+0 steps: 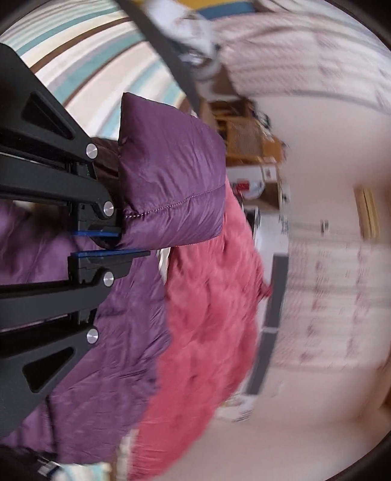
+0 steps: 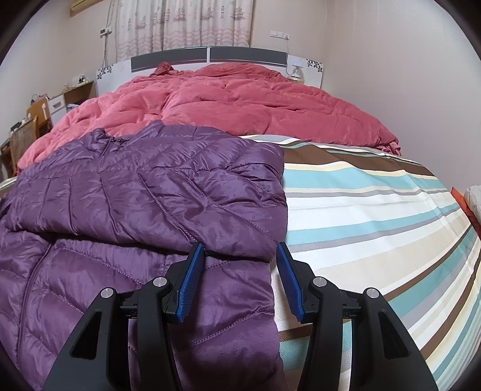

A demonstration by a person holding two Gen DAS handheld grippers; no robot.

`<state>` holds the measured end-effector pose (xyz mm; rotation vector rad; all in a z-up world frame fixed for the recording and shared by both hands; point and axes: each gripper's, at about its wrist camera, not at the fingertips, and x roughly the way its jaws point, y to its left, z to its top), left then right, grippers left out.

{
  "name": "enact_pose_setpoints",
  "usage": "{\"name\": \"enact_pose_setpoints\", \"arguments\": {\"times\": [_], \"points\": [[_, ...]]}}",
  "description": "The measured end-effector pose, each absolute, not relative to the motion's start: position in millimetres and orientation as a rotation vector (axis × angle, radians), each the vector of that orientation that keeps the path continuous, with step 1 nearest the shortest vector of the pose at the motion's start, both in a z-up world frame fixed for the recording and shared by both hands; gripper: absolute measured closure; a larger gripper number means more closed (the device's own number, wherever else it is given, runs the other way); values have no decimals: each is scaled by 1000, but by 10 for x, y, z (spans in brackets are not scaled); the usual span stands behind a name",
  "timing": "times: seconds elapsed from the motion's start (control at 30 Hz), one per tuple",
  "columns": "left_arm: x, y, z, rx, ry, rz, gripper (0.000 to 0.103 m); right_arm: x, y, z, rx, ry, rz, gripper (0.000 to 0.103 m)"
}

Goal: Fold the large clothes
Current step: 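Fold the held sleeve across the coat body with the left tool, then release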

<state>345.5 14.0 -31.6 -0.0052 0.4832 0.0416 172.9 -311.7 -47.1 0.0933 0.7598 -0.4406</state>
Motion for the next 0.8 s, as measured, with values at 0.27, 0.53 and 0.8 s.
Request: {"name": "enact_pose_setpoints", "arguments": {"times": [0.27,0.53,0.8], "points": [[3294,-858,-350,273,514,-44,97,1712,-3165,-479,127,758,-441,53],[3070,-1403,-462,467,508,-116,97,1706,-3177,-484,136,755,-442,53],[2866,-1976,-888,750,628,-291,86,1699,-3190,-484,151,753,-445,53]]}}
